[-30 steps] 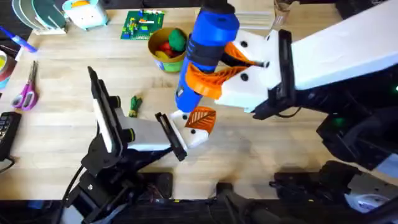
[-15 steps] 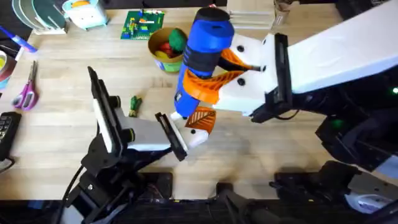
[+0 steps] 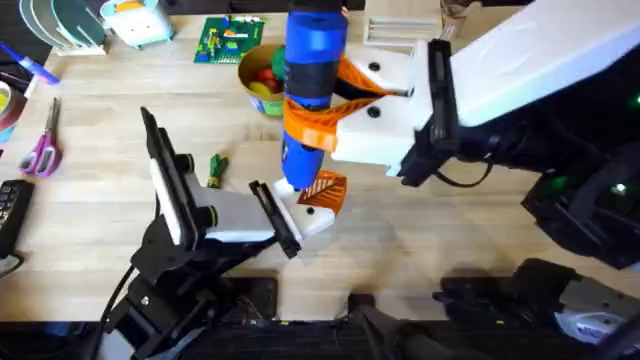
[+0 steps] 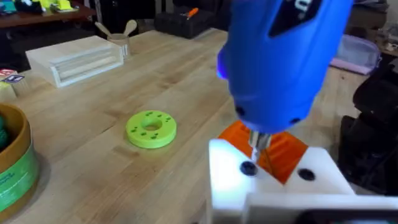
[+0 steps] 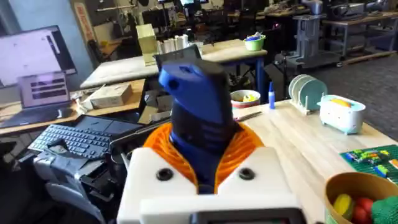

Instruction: Pick up the gripper from the table and insert it into the empty holder that is missing its gripper. Then pick up a screw, insert it into the mounting hole, and use the screwdriver to tighten it. Finally, clean up the table by picking up the vegetable and placing it into the bucket.

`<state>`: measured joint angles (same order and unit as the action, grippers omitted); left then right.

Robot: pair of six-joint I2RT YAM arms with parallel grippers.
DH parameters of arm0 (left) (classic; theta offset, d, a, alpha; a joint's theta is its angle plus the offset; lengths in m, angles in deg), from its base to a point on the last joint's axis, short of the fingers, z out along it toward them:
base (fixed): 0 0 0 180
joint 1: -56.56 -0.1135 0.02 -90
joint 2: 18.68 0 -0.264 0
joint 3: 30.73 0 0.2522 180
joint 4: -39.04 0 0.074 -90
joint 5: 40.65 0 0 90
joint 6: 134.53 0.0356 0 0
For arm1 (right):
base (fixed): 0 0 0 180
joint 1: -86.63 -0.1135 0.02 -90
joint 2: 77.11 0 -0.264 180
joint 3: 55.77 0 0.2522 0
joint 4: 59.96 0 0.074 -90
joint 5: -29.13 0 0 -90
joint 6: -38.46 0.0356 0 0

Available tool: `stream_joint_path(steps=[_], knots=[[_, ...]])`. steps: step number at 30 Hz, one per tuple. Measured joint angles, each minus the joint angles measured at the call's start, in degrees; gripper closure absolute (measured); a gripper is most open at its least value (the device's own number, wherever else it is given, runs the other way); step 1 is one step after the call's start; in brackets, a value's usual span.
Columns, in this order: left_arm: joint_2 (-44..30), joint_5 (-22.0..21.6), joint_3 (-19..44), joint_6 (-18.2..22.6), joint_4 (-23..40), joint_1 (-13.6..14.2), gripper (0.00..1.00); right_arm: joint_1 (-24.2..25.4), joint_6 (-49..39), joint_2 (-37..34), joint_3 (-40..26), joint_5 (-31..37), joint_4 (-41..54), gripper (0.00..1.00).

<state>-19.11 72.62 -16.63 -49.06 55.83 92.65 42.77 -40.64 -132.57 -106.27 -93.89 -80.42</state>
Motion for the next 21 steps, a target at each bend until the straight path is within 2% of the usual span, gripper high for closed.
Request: stream_joint_path(steps=[21], knots=[[0.00, -0.15, -0.01, 0.00, 0.00, 0.00, 0.993, 0.00, 0.00, -0.08, -0.22, 0.03, -2.14, 0.921]])
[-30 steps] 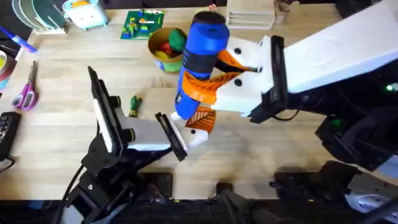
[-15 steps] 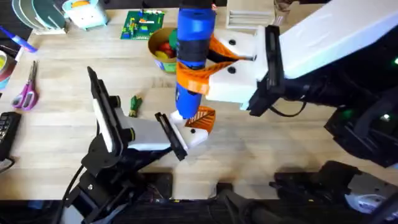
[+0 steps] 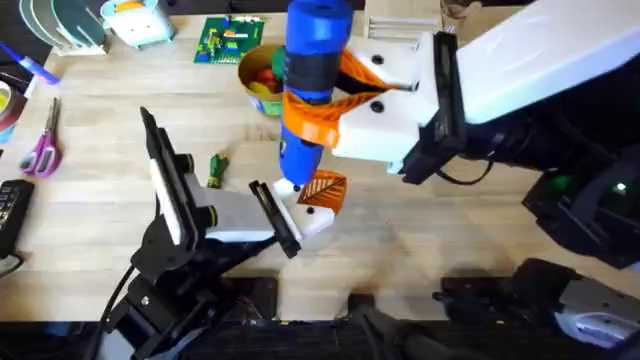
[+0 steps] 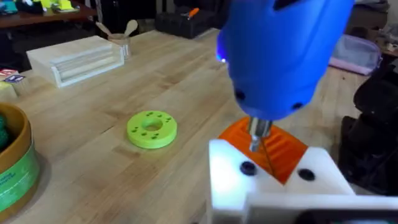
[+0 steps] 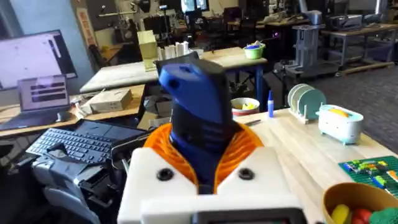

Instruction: Pick up the gripper from the table and insert it into the empty holder that is missing its gripper. Then pick up a screw, insert it into the mounting hole, and use the screwdriver to tighten it. Finally, clean up the table by picking up the vegetable and placing it into the bucket.

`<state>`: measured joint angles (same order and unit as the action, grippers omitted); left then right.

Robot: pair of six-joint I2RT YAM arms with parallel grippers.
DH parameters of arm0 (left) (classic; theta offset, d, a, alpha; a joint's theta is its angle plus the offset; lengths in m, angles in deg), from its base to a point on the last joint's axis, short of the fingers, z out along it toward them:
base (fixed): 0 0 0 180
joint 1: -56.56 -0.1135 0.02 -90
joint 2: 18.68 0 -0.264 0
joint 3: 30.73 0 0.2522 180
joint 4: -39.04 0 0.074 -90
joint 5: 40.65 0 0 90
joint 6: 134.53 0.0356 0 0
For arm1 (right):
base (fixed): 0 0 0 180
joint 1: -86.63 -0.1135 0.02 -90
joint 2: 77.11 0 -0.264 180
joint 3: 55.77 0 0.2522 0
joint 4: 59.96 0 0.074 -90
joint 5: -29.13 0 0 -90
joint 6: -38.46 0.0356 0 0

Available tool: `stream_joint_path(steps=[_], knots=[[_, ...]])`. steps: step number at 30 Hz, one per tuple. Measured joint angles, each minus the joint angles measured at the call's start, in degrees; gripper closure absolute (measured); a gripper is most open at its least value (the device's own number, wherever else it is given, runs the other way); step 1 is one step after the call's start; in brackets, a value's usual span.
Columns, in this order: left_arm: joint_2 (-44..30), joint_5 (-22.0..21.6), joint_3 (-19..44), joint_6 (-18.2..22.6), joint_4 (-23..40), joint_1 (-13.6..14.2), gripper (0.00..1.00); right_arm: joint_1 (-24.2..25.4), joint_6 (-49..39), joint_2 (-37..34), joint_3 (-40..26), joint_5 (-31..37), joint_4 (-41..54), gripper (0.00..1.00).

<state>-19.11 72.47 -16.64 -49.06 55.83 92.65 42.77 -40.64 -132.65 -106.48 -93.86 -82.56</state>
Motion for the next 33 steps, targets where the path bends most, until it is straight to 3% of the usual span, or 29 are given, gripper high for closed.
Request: stream_joint_path(steps=[33], knots=[[0.01, 0.00, 0.01, 0.00, 0.00, 0.00, 0.993, 0.00, 0.66, -1.85, -0.04, -0.01, -0.01, 0.922]])
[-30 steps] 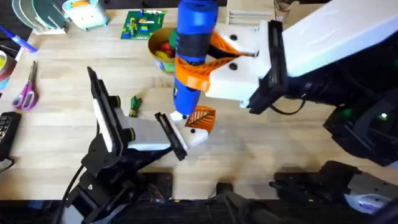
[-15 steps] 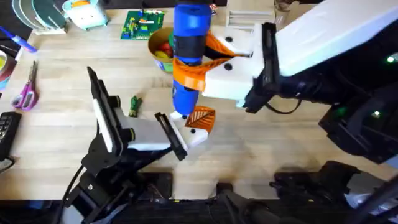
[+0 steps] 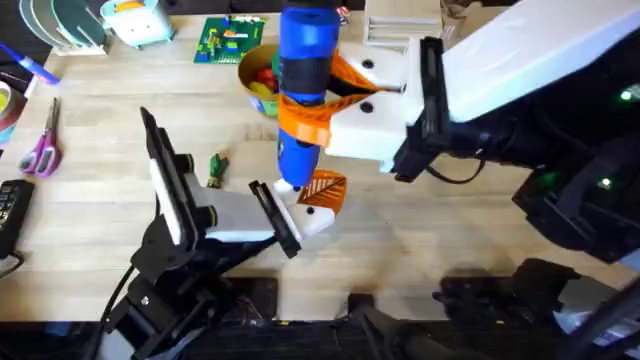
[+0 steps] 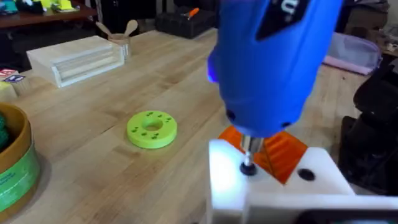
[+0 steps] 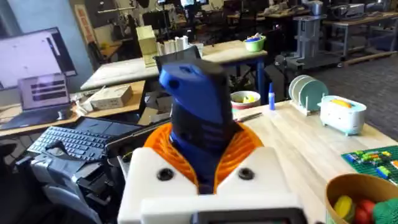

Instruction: Pick up the gripper from the table and insert it into the empty holder that is missing its gripper. Then pick up a screw, insert it into the mounting hole, and use the screwdriver to tighten it. Finally, clean up the table by picking up the vegetable and placing it into the bucket.

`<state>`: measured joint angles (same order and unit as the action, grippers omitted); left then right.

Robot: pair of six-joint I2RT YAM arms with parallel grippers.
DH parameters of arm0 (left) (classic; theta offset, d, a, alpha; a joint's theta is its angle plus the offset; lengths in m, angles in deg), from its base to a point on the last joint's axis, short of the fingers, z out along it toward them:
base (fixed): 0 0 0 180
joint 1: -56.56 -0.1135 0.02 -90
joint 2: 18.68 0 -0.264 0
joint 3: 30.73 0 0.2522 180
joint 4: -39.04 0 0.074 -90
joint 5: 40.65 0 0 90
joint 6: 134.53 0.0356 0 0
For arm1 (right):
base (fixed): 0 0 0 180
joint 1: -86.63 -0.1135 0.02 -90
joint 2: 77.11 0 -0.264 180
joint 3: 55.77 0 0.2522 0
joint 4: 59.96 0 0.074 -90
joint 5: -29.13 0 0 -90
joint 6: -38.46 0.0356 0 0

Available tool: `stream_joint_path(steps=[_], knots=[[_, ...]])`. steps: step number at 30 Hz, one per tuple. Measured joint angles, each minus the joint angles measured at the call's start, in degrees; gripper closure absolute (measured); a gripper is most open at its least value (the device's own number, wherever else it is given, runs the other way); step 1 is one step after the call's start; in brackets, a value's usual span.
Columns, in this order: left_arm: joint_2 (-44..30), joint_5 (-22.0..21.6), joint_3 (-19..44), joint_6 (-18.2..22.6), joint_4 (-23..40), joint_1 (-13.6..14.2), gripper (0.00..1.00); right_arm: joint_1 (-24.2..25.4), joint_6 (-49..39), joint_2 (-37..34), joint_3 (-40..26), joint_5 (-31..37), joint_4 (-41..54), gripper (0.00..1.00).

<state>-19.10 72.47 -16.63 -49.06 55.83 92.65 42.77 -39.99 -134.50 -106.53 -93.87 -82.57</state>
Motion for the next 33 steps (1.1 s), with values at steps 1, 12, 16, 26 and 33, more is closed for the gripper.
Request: stream_joint_path(steps=[1, 12, 16, 26, 33], knots=[[-0.01, -0.02, 0.00, 0.00, 0.00, 0.00, 0.993, -0.02, 0.00, 0.00, 0.00, 0.00, 0.03, 0.922], [0.01, 0.00, 0.00, 0.00, 0.04, 0.00, 0.993, 0.00, 0.02, 0.00, -0.07, 0.05, 1.65, 0.922], [-0.01, -0.01, -0.01, -0.02, 0.04, 0.00, 0.993, 0.00, 0.02, 0.00, -0.84, 0.41, 3.57, 0.922], [0.00, -0.01, -0.01, 0.00, 0.02, 0.00, 0.993, 0.00, 0.20, -0.01, -0.88, 0.42, 3.01, 0.922], [-0.01, -0.02, 0.00, 0.00, 0.00, 0.00, 0.993, 0.00, 0.22, -0.02, -0.87, 0.39, -9.34, 0.924]])
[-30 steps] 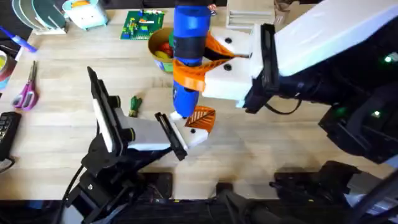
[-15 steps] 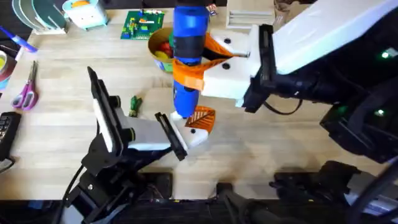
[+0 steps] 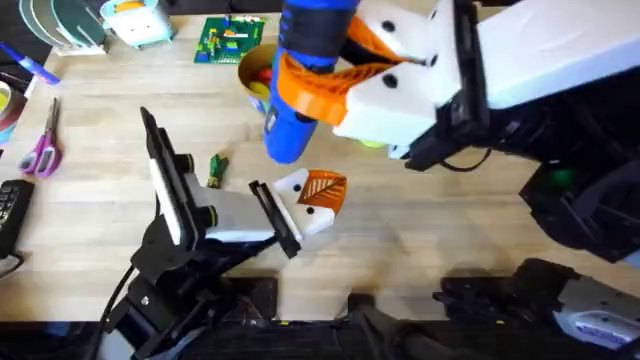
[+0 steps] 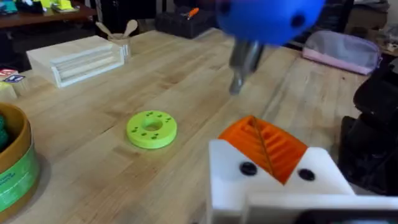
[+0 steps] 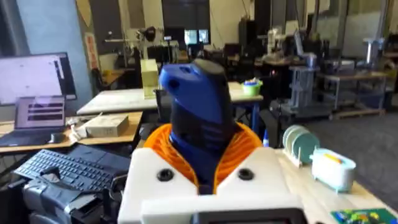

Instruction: Pick up the gripper from the table and insert it into the empty holder that is missing its gripper. Then pick up a screw, insert it into the mounting hole, and use the screwdriver to tighten it. Finally, clean up the table by picking up the vegetable and placing it into the bucket.

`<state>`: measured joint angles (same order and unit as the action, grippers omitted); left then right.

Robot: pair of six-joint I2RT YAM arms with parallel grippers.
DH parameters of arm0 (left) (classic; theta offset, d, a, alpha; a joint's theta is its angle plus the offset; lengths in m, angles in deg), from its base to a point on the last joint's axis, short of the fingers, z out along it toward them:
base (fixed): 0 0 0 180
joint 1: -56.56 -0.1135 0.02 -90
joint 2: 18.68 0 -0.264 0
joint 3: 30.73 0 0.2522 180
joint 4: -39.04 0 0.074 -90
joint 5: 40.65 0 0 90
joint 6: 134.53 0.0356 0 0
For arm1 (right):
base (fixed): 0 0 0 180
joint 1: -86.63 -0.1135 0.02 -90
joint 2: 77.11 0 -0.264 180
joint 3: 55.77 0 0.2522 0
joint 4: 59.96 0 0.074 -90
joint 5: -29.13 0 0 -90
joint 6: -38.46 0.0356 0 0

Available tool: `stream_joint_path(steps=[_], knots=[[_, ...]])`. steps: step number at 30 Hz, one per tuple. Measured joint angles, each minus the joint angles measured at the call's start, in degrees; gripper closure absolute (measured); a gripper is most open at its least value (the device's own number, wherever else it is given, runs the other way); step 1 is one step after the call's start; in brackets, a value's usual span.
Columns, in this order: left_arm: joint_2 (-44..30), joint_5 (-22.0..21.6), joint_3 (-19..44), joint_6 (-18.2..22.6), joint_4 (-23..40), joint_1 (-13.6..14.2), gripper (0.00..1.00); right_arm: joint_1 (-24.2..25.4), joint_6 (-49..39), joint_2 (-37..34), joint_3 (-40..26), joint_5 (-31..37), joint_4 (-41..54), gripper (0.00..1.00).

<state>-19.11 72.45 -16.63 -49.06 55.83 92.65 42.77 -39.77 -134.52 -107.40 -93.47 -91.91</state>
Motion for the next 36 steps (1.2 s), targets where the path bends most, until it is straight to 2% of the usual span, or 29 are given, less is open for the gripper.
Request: stream_joint_path(steps=[3, 7, 12, 18, 22, 29, 36], knots=[[0.00, -0.01, 0.00, 0.00, 0.02, 0.00, 0.993, 0.22, -0.39, 0.04, -0.11, 0.61, -4.18, 0.925], [0.00, -0.01, -0.02, 0.00, 0.00, 0.00, 0.993, 2.90, -4.88, 0.00, -0.22, 2.92, -0.89, 0.927], [0.00, -0.01, -0.01, 0.00, 0.01, 0.00, 0.993, 12.46, -16.66, -1.83, -2.02, 6.19, 11.04, 0.928], [0.00, -0.01, -0.01, 0.00, 0.00, 0.00, 0.993, 24.64, -31.41, -9.34, -8.48, 9.64, 27.36, 0.929], [0.00, -0.01, 0.00, 0.00, 0.01, 0.00, 0.993, 28.94, -42.05, -14.31, -11.72, 15.94, 31.47, 0.930], [0.00, -0.01, -0.01, 0.00, 0.00, 0.00, 0.993, 31.26, -61.68, -27.07, -12.59, 31.39, 32.03, 0.931], [0.00, -0.01, 0.00, 0.00, 0.00, 0.00, 0.993, 30.45, -76.81, -40.06, -12.59, 39.82, 32.52, 0.932]])
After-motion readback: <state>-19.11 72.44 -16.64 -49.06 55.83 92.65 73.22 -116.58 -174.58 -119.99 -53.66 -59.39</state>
